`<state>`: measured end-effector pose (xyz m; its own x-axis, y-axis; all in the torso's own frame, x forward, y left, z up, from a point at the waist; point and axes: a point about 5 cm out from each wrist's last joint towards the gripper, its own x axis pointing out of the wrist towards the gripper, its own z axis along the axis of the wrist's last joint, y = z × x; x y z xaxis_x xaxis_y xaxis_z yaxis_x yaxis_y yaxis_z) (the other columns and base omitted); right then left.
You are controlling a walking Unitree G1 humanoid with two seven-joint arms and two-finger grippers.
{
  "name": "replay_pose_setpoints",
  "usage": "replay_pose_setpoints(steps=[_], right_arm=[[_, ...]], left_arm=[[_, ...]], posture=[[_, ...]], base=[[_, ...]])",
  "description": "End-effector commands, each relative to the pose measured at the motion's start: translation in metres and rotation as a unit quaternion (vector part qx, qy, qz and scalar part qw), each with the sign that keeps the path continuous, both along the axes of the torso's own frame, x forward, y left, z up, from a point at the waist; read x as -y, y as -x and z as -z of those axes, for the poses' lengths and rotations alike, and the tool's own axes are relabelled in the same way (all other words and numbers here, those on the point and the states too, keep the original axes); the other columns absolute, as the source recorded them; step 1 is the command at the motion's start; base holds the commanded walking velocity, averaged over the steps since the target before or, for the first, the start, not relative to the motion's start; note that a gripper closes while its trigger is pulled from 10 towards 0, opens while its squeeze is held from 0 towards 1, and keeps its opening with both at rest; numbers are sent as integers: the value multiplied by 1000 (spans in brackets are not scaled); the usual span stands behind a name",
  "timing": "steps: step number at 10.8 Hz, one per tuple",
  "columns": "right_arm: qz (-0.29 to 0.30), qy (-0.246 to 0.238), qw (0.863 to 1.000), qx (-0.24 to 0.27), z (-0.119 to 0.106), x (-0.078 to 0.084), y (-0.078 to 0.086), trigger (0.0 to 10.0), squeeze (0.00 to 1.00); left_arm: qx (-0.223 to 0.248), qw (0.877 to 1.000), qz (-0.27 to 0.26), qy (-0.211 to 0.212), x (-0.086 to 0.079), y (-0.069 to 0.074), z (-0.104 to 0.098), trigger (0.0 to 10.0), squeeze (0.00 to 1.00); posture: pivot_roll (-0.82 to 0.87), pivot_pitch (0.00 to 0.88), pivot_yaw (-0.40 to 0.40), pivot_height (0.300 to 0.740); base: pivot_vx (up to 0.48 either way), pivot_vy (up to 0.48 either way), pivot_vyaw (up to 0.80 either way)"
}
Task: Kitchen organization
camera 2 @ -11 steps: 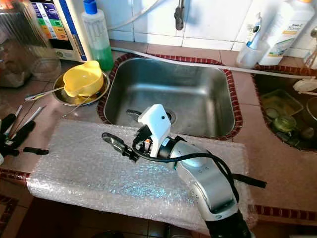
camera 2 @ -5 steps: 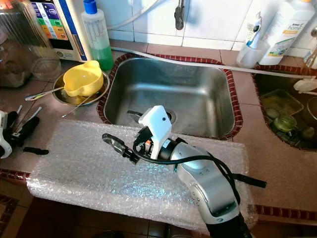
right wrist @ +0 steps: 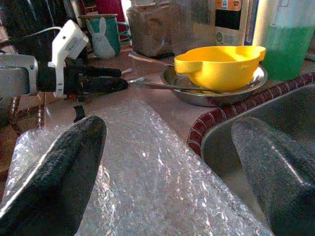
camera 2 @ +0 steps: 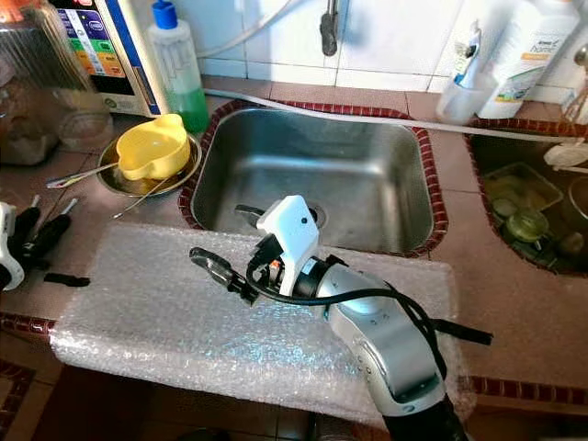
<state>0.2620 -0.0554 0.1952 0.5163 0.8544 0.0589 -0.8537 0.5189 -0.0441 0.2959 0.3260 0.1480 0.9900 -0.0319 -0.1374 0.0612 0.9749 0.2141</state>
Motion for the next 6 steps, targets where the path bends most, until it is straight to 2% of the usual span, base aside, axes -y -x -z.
replay_pose_setpoints(steps=[1, 4, 6], right_arm=[[-2, -2, 1000, 4, -2, -1, 3, 10000, 0], [-5, -1, 1000, 3, -2, -2, 3, 10000, 0], [-8, -1, 1000, 2, -2, -2, 2, 10000, 0]], left_arm=[[-48, 999, -2, 1, -4, 8, 19, 0, 0], [-63, 998, 14, 11, -3, 10, 22, 0, 0], [-96, 994, 44, 34, 3, 15, 30, 0, 0]], posture=[[-62, 208, 34, 740], [-57, 206, 33, 740], [-49, 206, 34, 740]], base=[[0, 0, 0], [0, 0, 0], [0, 0, 0]])
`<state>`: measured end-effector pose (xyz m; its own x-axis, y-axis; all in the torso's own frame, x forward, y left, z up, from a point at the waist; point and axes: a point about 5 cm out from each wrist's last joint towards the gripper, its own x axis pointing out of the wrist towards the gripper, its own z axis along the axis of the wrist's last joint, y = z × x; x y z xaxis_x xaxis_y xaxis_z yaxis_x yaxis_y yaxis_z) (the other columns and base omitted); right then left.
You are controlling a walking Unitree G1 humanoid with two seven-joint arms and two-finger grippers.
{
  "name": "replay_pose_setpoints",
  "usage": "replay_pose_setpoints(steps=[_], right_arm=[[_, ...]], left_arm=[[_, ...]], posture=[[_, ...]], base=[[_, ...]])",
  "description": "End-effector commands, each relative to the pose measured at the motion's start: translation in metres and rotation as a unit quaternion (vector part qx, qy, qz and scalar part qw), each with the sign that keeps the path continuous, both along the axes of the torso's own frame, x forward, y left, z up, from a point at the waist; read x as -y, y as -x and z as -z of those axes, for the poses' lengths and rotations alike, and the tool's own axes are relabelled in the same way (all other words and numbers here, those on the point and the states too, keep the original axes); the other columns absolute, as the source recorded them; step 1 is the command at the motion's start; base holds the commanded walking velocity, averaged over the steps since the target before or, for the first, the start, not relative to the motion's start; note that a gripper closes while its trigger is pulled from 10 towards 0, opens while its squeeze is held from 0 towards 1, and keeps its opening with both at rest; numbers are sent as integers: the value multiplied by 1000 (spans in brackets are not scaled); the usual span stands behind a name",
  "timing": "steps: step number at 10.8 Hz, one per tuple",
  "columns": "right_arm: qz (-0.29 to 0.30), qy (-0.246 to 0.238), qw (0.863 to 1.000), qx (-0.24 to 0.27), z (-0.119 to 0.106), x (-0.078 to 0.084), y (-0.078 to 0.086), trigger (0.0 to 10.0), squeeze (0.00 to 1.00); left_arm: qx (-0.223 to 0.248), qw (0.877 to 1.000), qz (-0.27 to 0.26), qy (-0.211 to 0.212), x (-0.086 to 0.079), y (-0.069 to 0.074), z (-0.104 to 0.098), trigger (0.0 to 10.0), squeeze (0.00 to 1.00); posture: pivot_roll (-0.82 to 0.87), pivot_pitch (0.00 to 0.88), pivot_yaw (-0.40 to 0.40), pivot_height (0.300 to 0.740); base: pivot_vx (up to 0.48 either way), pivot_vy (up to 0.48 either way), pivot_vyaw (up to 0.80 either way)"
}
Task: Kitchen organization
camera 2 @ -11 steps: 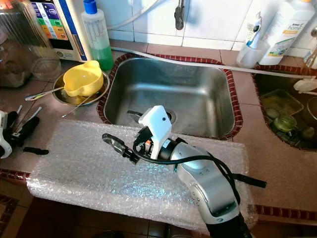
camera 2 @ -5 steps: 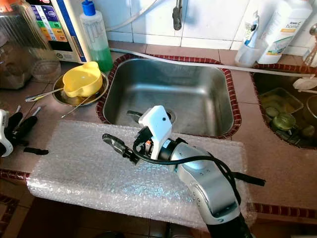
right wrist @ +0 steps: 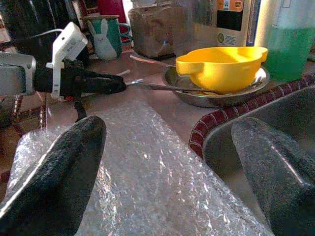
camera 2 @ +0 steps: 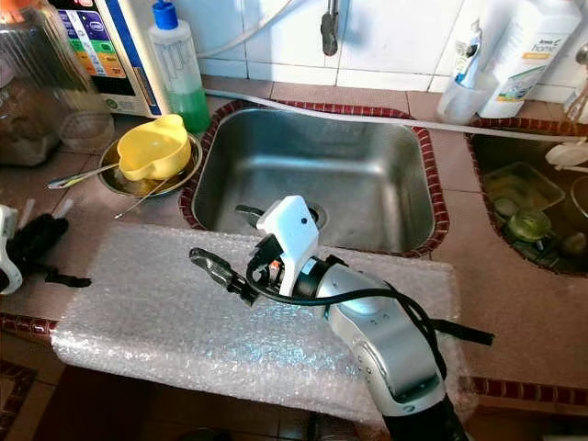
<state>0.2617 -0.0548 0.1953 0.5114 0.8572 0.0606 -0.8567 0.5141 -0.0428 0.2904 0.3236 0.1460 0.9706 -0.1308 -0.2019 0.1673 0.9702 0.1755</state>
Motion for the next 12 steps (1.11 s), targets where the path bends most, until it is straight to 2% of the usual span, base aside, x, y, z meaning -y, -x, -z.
replay_pose_setpoints(steps=[1, 3, 8, 10, 12], right_arm=[[-8, -1, 1000, -1, -1, -2, 2, 10000, 0], [-12, -3, 1000, -4, -1, -3, 3, 10000, 0], [-7, -3, 1000, 1, -2, -3, 0, 10000, 0], [-6, -3, 1000, 2, -3, -2, -1, 10000, 0], [-5, -4, 1000, 4, -3, -2, -2, 10000, 0]], left_arm=[[-76, 997, 12, 11, 3, 11, 30, 0, 0], [-69, 997, 6, 22, 2, 11, 27, 0, 0], [-32, 998, 15, 47, 7, 16, 4, 0, 0], [1, 998, 27, 61, 8, 21, -21, 0, 0], [52, 993, 36, 96, 9, 30, -50, 0, 0]], posture=[[-48, 206, 35, 740], [-47, 206, 36, 740], [-39, 206, 36, 740], [-35, 206, 33, 740], [-35, 205, 34, 740]], base=[[0, 0, 0], [0, 0, 0], [0, 0, 0], [0, 0, 0], [0, 0, 0]])
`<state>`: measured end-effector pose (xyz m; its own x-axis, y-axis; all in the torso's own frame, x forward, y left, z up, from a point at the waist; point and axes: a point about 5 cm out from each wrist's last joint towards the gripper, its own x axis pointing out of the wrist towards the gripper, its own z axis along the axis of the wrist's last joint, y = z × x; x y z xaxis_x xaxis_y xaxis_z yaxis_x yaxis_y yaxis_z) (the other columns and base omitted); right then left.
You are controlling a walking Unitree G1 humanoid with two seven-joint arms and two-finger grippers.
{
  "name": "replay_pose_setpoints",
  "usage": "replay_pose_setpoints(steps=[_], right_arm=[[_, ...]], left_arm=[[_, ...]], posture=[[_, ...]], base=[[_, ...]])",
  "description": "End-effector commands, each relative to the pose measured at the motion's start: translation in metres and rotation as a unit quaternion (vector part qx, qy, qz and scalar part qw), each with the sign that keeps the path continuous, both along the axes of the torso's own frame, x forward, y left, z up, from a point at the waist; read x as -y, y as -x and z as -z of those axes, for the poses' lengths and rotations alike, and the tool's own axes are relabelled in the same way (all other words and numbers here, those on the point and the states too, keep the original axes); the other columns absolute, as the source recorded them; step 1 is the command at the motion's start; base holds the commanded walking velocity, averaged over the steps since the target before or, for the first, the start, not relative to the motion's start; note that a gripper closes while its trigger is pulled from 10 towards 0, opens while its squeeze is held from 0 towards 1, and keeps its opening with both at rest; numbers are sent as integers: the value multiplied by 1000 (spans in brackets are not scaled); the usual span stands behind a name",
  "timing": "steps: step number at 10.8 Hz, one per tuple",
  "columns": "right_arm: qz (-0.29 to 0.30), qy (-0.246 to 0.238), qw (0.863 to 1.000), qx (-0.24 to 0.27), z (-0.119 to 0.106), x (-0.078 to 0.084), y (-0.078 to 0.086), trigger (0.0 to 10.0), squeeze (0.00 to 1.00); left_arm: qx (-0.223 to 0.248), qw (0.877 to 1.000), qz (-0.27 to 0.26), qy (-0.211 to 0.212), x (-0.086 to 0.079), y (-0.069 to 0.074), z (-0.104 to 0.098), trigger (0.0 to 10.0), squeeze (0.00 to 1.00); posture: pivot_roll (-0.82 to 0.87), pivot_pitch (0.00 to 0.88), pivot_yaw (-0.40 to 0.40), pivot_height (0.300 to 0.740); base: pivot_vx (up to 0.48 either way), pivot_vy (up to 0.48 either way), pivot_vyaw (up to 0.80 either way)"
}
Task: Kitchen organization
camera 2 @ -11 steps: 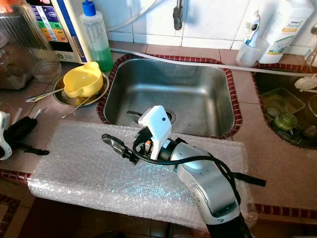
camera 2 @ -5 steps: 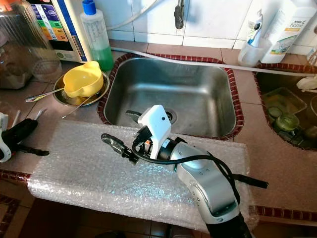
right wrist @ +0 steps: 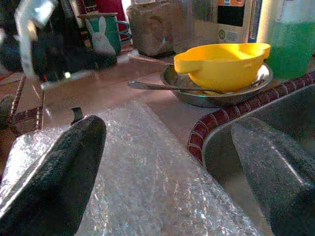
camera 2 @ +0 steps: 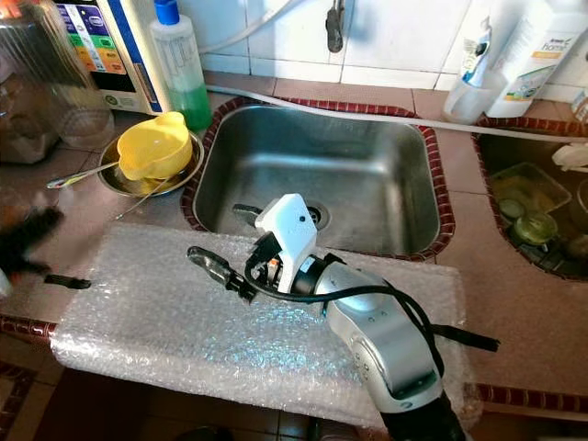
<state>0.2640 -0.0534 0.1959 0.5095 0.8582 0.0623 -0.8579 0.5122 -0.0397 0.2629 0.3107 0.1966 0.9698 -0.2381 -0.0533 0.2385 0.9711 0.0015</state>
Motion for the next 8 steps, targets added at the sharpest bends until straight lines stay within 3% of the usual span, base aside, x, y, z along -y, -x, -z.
replay_pose_setpoints(steps=[1, 3, 6, 8], right_arm=[[-2, -3, 1000, 5, -2, 0, 0, 10000, 0], [-4, -4, 1000, 7, -2, -2, -1, 10000, 0], [2, -3, 1000, 9, -2, -2, -4, 10000, 0], [2, -3, 1000, 9, -2, -2, -4, 10000, 0]], left_arm=[[1, 1000, -6, 3, -5, 7, -5, 0, 0], [6, 1000, -4, 3, -6, 12, -14, 0, 0], [37, 998, 31, 47, 5, 15, -34, 0, 0], [37, 998, 31, 47, 5, 15, -34, 0, 0]], posture=[[-35, 205, 34, 740], [-20, 200, 34, 740], [-19, 196, 29, 740], [-19, 196, 29, 740]], base=[[0, 0, 0], [0, 0, 0], [0, 0, 0], [0, 0, 0]])
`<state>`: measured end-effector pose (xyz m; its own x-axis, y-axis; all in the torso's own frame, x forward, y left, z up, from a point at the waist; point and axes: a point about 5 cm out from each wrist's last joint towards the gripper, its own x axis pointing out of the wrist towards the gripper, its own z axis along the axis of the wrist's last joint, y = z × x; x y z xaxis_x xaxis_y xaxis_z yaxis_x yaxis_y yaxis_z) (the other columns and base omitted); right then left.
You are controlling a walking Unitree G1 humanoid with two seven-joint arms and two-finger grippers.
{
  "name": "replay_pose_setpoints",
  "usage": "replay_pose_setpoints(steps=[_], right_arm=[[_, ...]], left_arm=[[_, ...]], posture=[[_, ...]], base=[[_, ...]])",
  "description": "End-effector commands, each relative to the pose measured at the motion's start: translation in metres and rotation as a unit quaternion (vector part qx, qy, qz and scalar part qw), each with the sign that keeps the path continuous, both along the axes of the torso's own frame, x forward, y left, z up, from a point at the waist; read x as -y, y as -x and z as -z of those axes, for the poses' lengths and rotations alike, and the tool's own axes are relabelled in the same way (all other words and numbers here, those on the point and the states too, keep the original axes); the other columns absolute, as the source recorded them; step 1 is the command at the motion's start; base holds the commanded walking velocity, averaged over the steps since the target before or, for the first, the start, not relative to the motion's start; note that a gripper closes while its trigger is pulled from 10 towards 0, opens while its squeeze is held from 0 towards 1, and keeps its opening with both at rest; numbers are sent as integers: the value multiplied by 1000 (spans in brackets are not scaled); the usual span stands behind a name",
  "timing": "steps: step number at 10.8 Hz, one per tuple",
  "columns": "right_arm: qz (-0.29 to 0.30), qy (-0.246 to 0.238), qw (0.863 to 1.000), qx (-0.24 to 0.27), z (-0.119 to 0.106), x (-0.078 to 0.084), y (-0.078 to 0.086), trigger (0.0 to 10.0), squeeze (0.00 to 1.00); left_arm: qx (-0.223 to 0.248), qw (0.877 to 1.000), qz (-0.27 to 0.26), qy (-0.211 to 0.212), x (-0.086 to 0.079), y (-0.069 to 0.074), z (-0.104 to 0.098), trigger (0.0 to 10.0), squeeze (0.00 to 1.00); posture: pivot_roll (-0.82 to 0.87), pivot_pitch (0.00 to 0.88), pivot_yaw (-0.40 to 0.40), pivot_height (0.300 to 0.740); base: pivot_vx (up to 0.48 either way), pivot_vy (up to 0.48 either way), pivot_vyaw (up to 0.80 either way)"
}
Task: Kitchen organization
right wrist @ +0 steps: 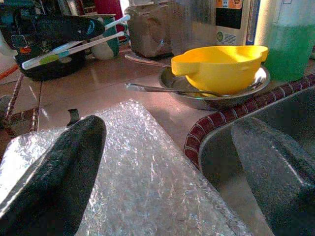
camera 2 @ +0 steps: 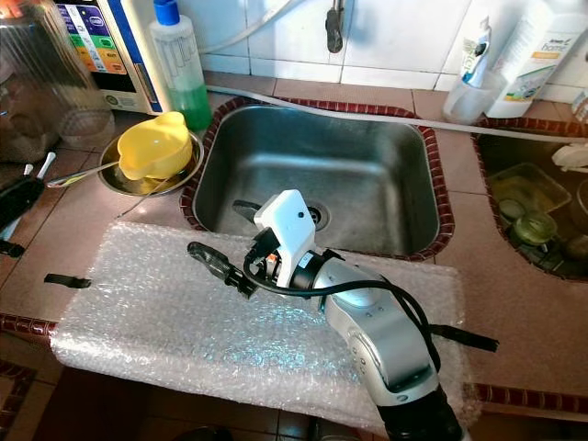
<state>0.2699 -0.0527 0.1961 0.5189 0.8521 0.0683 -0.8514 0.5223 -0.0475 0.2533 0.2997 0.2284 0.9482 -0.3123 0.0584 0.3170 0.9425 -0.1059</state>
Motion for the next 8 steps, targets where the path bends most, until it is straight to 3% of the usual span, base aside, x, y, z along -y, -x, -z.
replay_pose_setpoints(steps=[1, 3, 4, 5, 6, 8], right_arm=[[16, -4, 1000, 6, -2, 0, -10, 10000, 0], [19, 1, 1000, 9, 0, -1, -17, 10000, 0], [26, 30, 998, 38, 0, 3, -24, 10000, 0], [37, 31, 998, 41, -2, 8, -30, 10000, 0], [50, 24, 998, 44, -6, 15, -37, 10000, 0], [42, 95, 988, 117, -2, 16, -39, 10000, 0]], left_arm=[[52, 996, 37, 60, 25, -9, -19, 0, 0], [74, 985, 94, 128, 63, -22, -29, 0, 0], [53, 983, 136, 111, 86, -25, -21, 0, 0], [44, 981, 150, 112, 96, -26, -18, 0, 0], [41, 976, 158, 145, 107, -29, -17, 0, 0], [18, 972, 194, 129, 131, -30, -8, 0, 0]], posture=[[-19, 190, 30, 740], [-18, 188, 31, 740], [-20, 187, 32, 740], [-24, 188, 32, 740], [-28, 189, 33, 740], [-29, 192, 31, 740]], base=[[0, 0, 0], [0, 0, 0], [0, 0, 0], [0, 0, 0], [0, 0, 0], [0, 0, 0]])
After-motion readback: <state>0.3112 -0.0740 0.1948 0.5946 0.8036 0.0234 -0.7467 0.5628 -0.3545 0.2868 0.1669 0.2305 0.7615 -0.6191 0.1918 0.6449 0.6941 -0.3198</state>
